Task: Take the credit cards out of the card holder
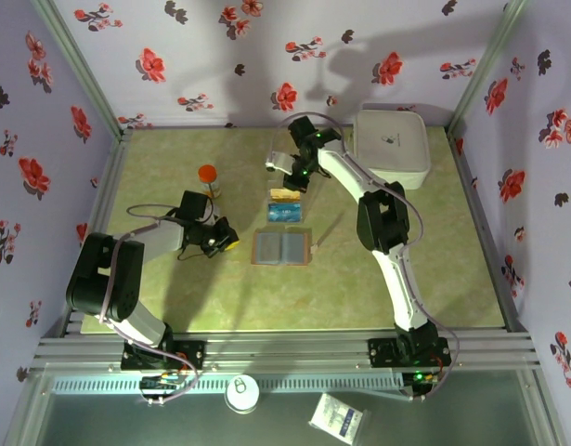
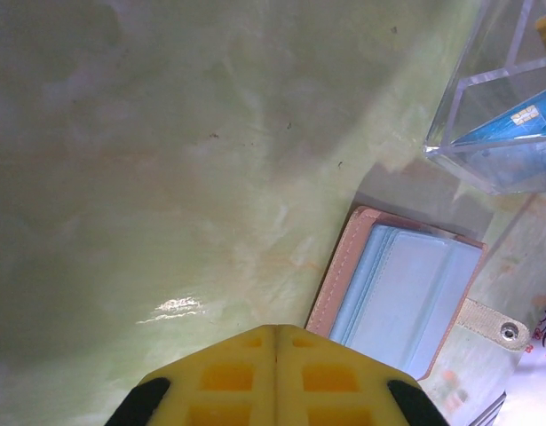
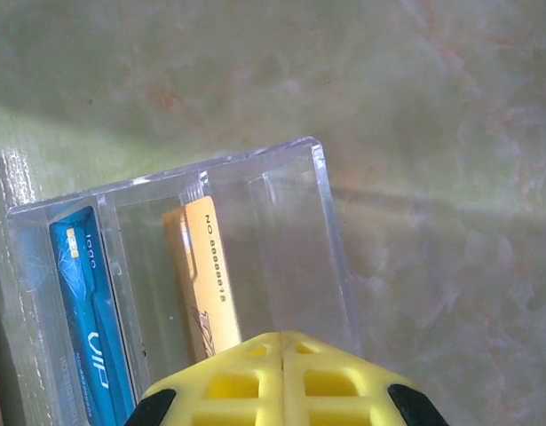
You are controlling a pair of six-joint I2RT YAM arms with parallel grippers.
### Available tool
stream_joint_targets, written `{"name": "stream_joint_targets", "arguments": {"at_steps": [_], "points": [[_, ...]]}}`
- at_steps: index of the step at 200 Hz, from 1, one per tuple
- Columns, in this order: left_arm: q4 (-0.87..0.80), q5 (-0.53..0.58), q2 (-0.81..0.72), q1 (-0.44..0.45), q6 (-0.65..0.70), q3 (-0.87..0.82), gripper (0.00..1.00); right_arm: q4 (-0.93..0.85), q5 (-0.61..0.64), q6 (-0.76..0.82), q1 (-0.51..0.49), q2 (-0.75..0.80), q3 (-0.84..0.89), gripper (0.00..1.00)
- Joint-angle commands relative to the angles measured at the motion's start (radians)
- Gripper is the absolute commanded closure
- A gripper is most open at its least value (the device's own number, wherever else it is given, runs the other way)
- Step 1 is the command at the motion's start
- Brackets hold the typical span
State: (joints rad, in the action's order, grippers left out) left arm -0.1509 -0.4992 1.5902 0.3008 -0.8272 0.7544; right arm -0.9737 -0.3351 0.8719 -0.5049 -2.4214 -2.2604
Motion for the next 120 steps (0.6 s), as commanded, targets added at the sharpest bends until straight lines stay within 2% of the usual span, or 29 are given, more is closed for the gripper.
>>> {"name": "stream_joint_targets", "arguments": {"at_steps": [1,120], "points": [[-0.009,-0.020,-0.023,-0.009,0.020,-0.008,1.00,-0.050,-0.005,0.024,-0.007,0.027,0.007,0.96],[-0.003,-0.019,-0.053,-0.009,0.014,-0.031,1.00,-0.067,0.020,0.035,-0.020,0.026,0.022,0.97]]}}
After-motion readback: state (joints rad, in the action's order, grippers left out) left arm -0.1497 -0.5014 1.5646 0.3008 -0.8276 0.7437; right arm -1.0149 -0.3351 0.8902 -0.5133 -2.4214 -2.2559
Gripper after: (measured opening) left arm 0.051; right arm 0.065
